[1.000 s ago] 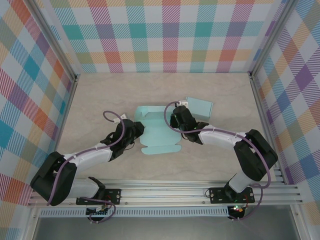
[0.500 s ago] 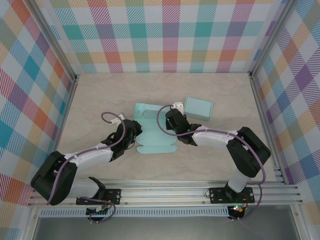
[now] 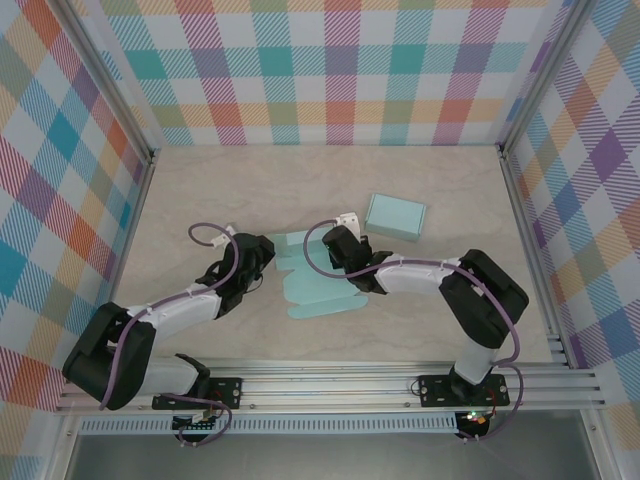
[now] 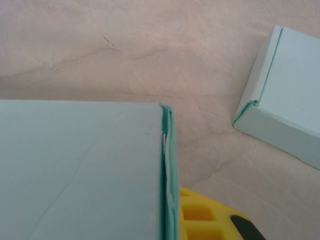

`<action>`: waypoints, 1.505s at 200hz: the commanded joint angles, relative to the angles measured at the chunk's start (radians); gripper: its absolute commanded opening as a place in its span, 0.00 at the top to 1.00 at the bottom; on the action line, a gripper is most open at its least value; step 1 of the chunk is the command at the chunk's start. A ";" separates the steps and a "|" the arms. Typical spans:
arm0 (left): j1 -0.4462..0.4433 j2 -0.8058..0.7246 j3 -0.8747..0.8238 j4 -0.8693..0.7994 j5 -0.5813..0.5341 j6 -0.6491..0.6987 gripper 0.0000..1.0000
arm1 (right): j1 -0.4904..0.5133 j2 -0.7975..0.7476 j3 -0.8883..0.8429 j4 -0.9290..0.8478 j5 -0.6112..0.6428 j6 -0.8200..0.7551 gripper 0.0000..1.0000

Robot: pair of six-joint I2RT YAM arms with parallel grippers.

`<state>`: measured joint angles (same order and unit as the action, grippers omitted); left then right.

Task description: Fold the paper box

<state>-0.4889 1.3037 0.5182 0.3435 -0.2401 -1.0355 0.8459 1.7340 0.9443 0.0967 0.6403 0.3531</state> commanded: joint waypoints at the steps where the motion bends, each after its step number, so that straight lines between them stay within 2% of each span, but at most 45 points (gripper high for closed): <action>1: 0.021 -0.025 -0.013 0.002 0.048 0.008 0.87 | 0.007 -0.006 0.005 0.001 0.021 -0.016 1.00; 44: 0.023 -0.032 0.003 -0.039 0.075 0.046 0.89 | 0.007 0.005 0.014 0.000 0.020 -0.020 1.00; 101: 0.023 -0.184 0.072 -0.399 -0.037 0.205 0.83 | 0.008 0.025 -0.002 0.041 0.019 -0.017 1.00; 114: 0.023 -0.211 0.075 -0.454 -0.032 0.232 0.79 | 0.007 0.028 -0.003 0.044 0.019 -0.013 1.00; 130: 0.021 -0.215 0.069 -0.495 0.028 0.234 0.75 | 0.007 0.031 0.002 0.035 0.019 -0.004 1.00; 148: -0.006 -0.200 0.033 -0.456 0.097 0.209 0.65 | 0.007 0.026 0.009 0.021 0.018 0.013 1.00; 170: -0.083 -0.145 0.017 -0.411 0.090 0.179 0.50 | 0.007 0.013 0.007 0.021 0.007 0.026 1.00; 183: -0.113 -0.092 0.020 -0.376 0.087 0.174 0.45 | 0.007 0.006 0.007 0.022 0.003 0.031 1.00; 214: -0.131 0.034 0.022 -0.259 0.111 0.158 0.41 | 0.006 -0.012 0.012 -0.002 -0.003 0.045 1.00; 246: -0.130 0.113 0.023 -0.180 0.054 0.169 0.32 | 0.007 -0.030 0.011 -0.015 -0.012 0.060 1.00; 301: -0.122 0.232 0.056 -0.084 0.026 0.188 0.30 | 0.007 -0.046 0.000 -0.009 -0.028 0.070 1.00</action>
<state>-0.6136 1.4887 0.5522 0.1947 -0.1864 -0.8661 0.8459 1.7210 0.9443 0.0811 0.6281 0.3923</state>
